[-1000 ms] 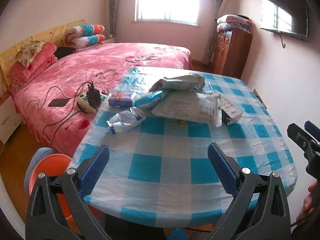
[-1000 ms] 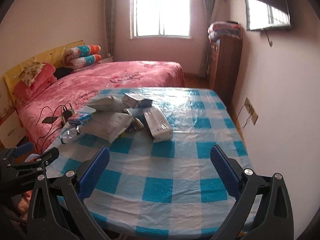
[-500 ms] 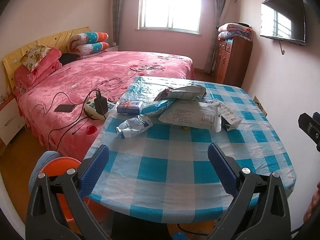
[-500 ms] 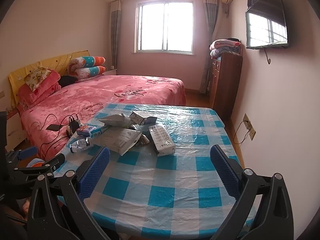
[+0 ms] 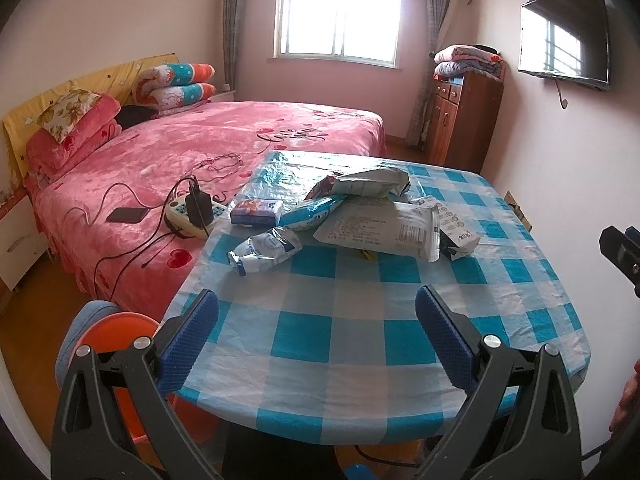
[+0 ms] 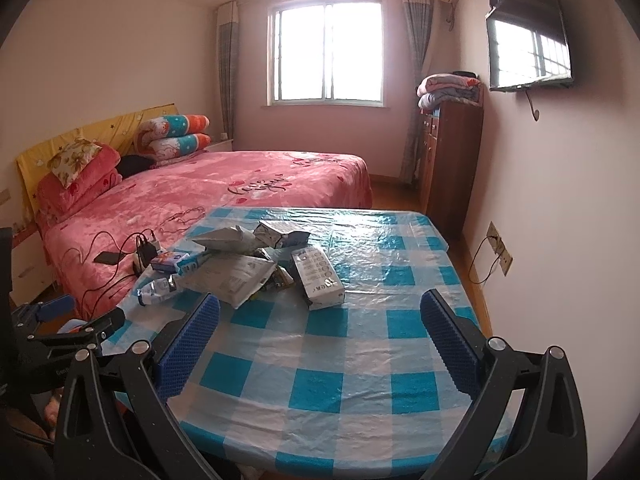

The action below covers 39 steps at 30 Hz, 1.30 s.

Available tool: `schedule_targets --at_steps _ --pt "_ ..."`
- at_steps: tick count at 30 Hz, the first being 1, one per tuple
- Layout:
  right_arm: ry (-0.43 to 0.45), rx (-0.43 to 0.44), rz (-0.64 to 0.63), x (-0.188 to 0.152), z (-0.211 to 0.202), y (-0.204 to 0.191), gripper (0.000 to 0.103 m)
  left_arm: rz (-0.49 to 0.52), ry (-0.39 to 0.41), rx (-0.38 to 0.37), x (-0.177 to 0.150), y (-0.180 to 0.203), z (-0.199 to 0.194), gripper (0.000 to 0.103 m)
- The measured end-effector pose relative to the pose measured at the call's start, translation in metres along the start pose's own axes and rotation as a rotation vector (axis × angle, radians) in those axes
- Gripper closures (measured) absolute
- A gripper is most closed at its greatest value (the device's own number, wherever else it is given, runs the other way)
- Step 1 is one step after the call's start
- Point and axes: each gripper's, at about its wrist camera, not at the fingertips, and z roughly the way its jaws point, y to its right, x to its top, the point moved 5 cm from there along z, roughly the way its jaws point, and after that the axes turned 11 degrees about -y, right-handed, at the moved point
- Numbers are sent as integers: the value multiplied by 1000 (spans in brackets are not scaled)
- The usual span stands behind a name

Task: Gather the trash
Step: 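Move both tools toward the trash pile on the checked table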

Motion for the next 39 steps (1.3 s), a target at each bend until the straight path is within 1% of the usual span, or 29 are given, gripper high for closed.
schedule_targets --at_steps 4,8,11,14,17,21,24,27,28,31,35,39 --pt "-24 19 5 -6 13 1 4 13 -4 6 0 1 5 4" --pt "-60 58 -12 -13 29 -1 4 26 -8 16 -3 0 14 4" --pt "-90 106 -24 -18 42 -3 4 26 -19 3 -4 -1 23 4" --pt "-98 121 -22 -18 51 -3 4 15 -35 -8 -3 -4 33 4" --pt "-103 89 -23 -17 59 1 4 9 -48 -14 0 -4 42 4" --pt "-139 44 -20 -18 79 9 4 22 -49 -21 3 1 50 4" --pt "-144 15 -19 -18 89 16 4 21 -67 -43 6 6 58 4" --pt "-161 -14 -8 -19 98 25 4 10 -88 -81 10 11 66 4" --pt "-165 -17 -3 -20 100 27 4 1 -103 -105 12 12 69 4" --pt "-189 -18 25 -21 109 35 4 -8 -113 -134 15 16 75 4" --pt "-208 -21 44 -21 121 42 4 1 -123 -144 18 18 81 4" --pt "-224 -30 46 -22 132 46 4 -25 -137 -167 22 12 86 4"
